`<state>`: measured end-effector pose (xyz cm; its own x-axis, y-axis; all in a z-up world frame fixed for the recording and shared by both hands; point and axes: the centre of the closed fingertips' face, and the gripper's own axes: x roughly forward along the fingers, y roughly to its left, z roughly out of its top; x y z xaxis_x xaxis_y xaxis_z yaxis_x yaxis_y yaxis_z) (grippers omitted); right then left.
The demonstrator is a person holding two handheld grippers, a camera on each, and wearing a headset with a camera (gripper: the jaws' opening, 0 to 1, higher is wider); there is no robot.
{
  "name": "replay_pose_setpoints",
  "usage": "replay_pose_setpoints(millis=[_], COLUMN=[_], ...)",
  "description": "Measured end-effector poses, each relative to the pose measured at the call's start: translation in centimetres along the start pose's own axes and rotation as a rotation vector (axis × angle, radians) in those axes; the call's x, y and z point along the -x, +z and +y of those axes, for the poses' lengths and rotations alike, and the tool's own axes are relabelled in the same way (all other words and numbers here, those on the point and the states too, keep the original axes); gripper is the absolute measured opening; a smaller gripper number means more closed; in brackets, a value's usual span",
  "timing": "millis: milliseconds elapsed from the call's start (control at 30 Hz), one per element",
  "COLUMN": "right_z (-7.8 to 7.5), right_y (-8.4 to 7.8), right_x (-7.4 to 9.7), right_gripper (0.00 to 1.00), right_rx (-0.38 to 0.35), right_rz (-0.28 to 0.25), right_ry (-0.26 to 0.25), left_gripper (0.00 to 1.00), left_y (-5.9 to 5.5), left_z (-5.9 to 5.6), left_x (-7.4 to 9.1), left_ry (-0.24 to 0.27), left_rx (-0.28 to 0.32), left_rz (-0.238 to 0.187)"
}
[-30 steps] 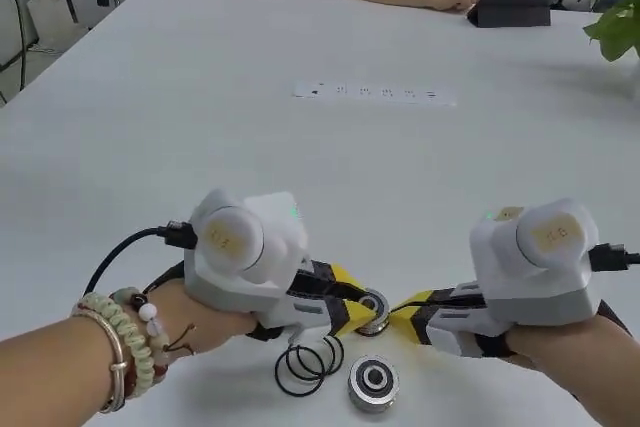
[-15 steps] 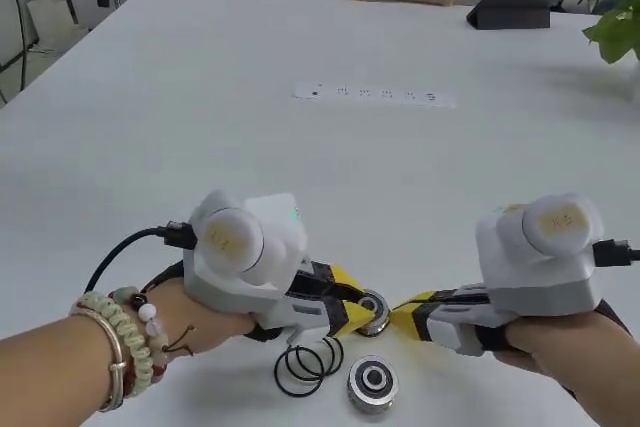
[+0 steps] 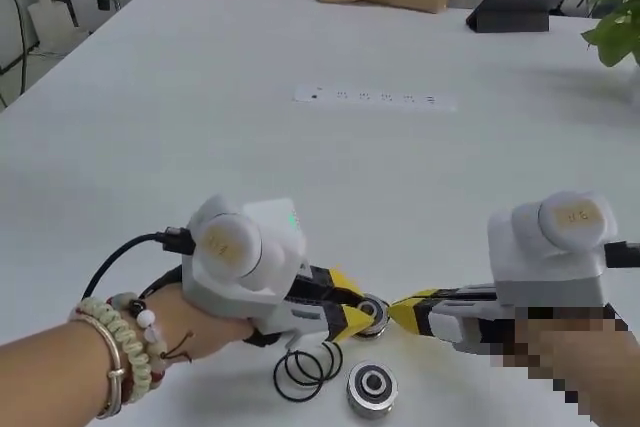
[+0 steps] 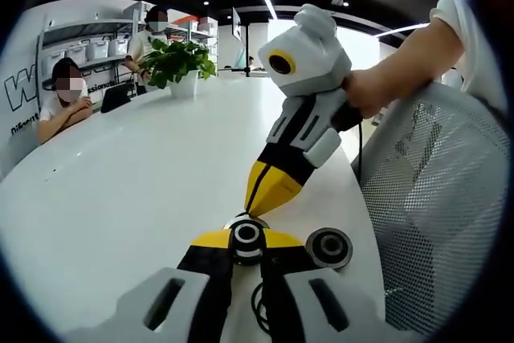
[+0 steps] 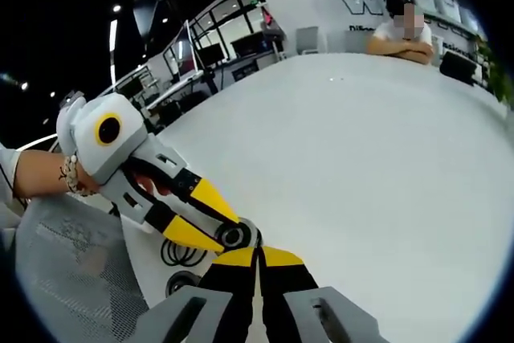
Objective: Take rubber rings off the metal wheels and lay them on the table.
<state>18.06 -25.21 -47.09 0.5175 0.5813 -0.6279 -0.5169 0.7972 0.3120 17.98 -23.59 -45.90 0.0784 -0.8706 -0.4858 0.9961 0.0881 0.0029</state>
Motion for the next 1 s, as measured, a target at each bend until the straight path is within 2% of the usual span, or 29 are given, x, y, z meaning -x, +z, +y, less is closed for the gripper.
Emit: replay_pose_setpoints(millis=[100, 467, 1000], right_z=[0.3, 0.6, 1.0], right_y=[0.3, 0.4, 0.7], right_x=[0.1, 0.2, 0.2], right_gripper=[0.0, 0.0, 0.0], right_rx=[-0.018, -0.07, -0.072], right_rz=[-0.011, -0.013, -0.015], right_ry=[0.016, 0.019, 0.026], left_gripper=[0.07, 0.07, 0.07], left_y=[0.0, 0.0, 0.0], left_z=[0.0, 0.1, 0.0], left_x=[0.0, 0.0, 0.0], left_ry=[0.002, 0.003, 0.002], left_rx=[-0.001, -0.009, -0.012], left_rz=[-0.001, 0.001, -0.006])
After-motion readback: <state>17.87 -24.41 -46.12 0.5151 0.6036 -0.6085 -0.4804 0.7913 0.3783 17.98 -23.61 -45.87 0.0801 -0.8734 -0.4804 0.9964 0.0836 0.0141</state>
